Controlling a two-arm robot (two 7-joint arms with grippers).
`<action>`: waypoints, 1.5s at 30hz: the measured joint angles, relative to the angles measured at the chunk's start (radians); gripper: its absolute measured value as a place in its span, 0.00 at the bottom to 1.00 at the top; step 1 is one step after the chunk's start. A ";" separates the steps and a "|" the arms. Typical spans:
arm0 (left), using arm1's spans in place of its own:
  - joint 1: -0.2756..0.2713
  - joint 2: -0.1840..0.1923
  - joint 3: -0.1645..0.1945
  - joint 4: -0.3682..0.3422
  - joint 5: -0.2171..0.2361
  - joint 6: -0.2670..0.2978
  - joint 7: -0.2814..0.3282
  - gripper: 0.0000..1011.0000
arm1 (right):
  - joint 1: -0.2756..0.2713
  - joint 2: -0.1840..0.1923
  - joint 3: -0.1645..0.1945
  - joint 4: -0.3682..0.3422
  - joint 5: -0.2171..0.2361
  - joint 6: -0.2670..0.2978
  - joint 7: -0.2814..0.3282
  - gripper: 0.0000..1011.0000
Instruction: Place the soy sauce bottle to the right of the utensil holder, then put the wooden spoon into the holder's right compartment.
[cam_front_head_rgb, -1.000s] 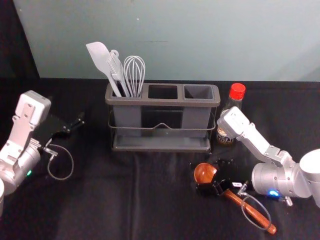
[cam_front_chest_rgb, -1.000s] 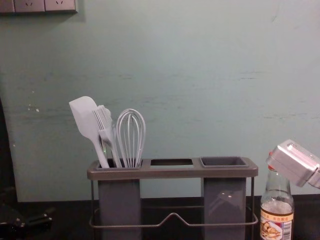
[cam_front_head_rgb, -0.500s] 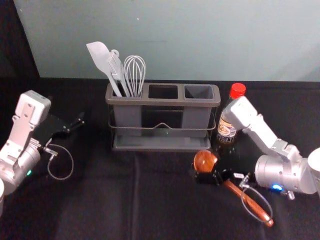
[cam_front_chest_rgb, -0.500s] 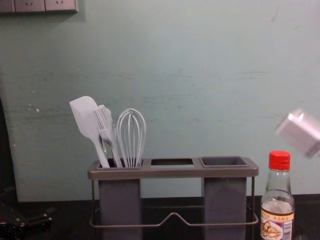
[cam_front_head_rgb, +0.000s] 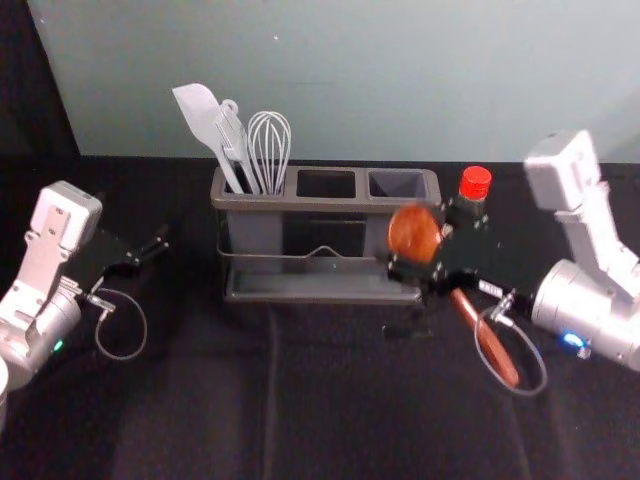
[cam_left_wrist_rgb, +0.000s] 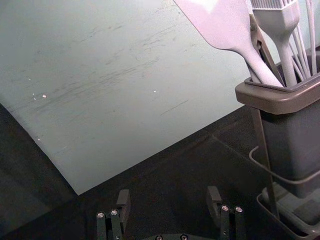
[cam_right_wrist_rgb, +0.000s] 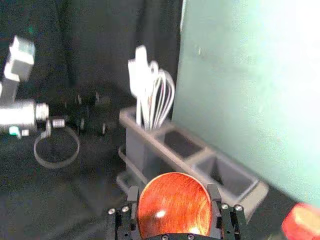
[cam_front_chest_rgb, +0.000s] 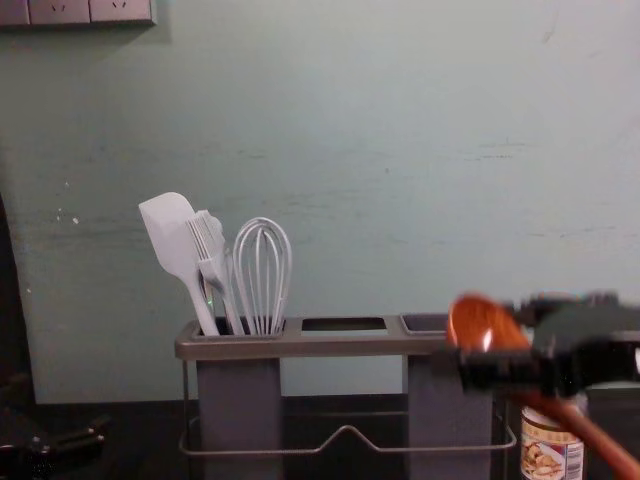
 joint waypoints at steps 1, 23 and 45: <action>0.000 0.000 0.000 0.000 0.000 0.000 0.000 0.99 | -0.004 -0.002 0.005 -0.004 0.001 -0.015 -0.003 0.83; 0.000 0.000 0.000 0.000 0.000 0.000 0.000 0.99 | 0.044 -0.108 0.103 0.009 0.042 -0.299 0.002 0.83; 0.000 0.000 0.000 0.000 0.000 0.000 0.000 0.99 | 0.264 -0.296 0.036 0.265 0.005 -0.413 0.013 0.83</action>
